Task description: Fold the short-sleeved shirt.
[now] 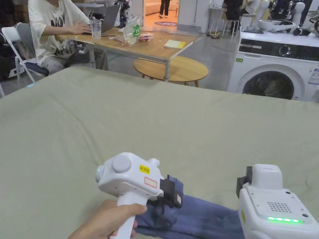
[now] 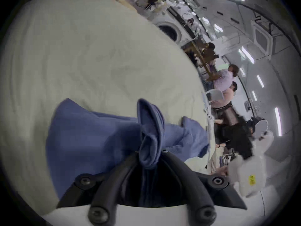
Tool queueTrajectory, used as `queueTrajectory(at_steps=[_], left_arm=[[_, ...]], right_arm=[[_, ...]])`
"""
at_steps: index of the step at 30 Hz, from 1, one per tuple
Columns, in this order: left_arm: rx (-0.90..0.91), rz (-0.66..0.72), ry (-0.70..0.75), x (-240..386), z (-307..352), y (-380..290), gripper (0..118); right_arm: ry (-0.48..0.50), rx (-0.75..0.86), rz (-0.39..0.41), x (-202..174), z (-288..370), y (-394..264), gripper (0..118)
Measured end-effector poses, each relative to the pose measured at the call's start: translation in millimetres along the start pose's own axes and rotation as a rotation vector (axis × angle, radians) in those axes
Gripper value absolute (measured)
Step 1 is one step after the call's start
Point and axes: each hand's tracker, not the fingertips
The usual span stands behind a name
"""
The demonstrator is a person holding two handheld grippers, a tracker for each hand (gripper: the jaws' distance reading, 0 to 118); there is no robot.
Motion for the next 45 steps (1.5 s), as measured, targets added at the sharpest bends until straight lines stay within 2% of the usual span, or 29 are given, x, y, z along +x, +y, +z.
queueTrajectory(at_steps=[3, 5, 6, 8, 11, 13, 14, 15, 18, 21, 25, 28, 31, 37, 45], left_arm=[[-0.044, 0.026, 0.062, 4, -24, -8, 6], [-0.025, 0.057, 0.023, -1, -28, -9, 25], [-0.015, 0.094, -0.049, -3, -26, -10, 41], [-0.002, 0.083, -0.07, 3, -17, -12, 54], [0.011, 0.0, -0.003, 19, 4, -15, 57], [0.023, -0.009, -0.05, 21, 24, -14, 56], [0.013, 0.001, -0.079, 22, 32, -16, 56], [0.038, -0.019, -0.088, 23, 41, -18, 47], [0.129, -0.082, -0.019, 22, 60, -18, 10], [0.114, -0.051, 0.057, 10, 48, -14, 4], [-0.011, -0.09, 0.13, 7, 9, -19, 3], [-0.112, -0.054, -0.012, 8, -19, -27, 2], [-0.119, -0.061, -0.141, 14, -39, -33, 2], [-0.133, -0.038, -0.129, 16, -83, -35, 0], [-0.093, -0.074, -0.118, 22, -57, -35, 0]], right_arm=[[-0.008, -0.01, -0.002, 5, 0, -3, 0], [-0.016, -0.014, -0.006, 8, 1, -4, 0], [-0.018, -0.015, -0.01, 10, 1, -5, 0], [-0.018, -0.019, -0.015, 11, 2, -4, 0], [-0.018, -0.02, -0.014, 12, 3, -4, 0], [-0.016, -0.021, -0.015, 13, 4, -5, 0], [-0.015, -0.021, -0.015, 13, 5, -5, 0], [-0.013, -0.021, -0.016, 13, 5, -6, 0], [-0.01, -0.021, -0.014, 14, 7, -7, 0], [-0.009, -0.02, -0.019, 18, 8, -8, 0], [-0.017, -0.023, -0.023, 23, 10, -9, 0], [-0.024, -0.024, -0.019, 28, 11, -10, 0], [-0.03, -0.022, -0.02, 33, 14, -10, 0], [-0.043, -0.024, -0.02, 38, 15, -11, 0], [-0.05, -0.023, -0.023, 42, 17, -14, 0]])
